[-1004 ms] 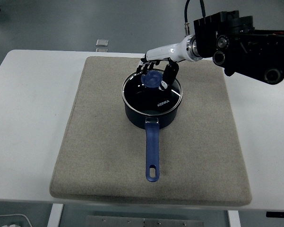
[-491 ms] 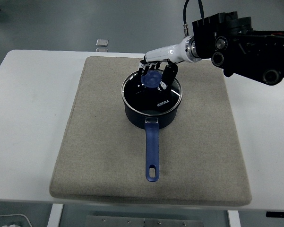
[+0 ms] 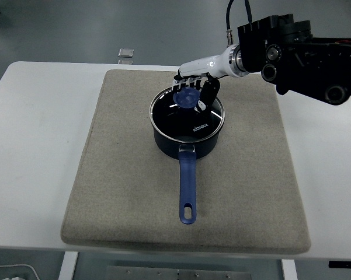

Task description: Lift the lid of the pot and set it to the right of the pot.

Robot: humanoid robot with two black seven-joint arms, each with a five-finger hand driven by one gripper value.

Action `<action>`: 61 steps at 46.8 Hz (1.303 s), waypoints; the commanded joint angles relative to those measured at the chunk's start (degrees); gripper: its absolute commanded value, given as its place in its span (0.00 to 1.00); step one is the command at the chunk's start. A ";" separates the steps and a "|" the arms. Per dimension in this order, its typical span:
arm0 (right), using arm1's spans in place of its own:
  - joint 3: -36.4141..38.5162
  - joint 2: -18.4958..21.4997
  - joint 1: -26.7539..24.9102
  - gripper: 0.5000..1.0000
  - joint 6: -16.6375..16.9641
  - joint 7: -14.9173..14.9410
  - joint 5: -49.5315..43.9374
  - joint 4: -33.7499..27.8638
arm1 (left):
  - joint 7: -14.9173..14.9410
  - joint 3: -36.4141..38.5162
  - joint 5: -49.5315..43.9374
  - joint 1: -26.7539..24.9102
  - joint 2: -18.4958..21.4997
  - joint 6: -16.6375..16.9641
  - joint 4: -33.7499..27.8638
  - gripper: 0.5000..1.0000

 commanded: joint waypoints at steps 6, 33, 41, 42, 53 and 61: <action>0.09 0.00 0.09 0.23 0.00 -0.01 0.00 -0.04 | -0.01 0.00 0.00 0.00 0.00 0.00 0.00 1.00; 0.09 -0.62 2.46 0.09 1.14 -0.01 0.44 -0.04 | -0.01 0.00 0.00 0.00 0.00 0.00 0.00 1.00; 0.18 -2.11 4.04 0.00 3.42 -0.01 0.97 -0.04 | 0.08 0.00 0.00 0.00 0.00 0.00 0.00 1.00; 0.18 -2.46 4.22 0.00 3.86 0.08 0.97 -0.04 | -0.01 0.00 -0.09 0.00 0.00 0.00 0.00 1.00; 0.09 -5.19 4.92 0.00 5.45 0.08 1.23 -0.22 | -0.01 0.00 0.00 0.00 0.00 0.00 0.00 1.00; -0.17 -7.56 4.75 0.00 5.62 -0.18 1.32 -0.92 | -0.01 0.00 0.00 0.00 0.00 0.00 0.00 1.00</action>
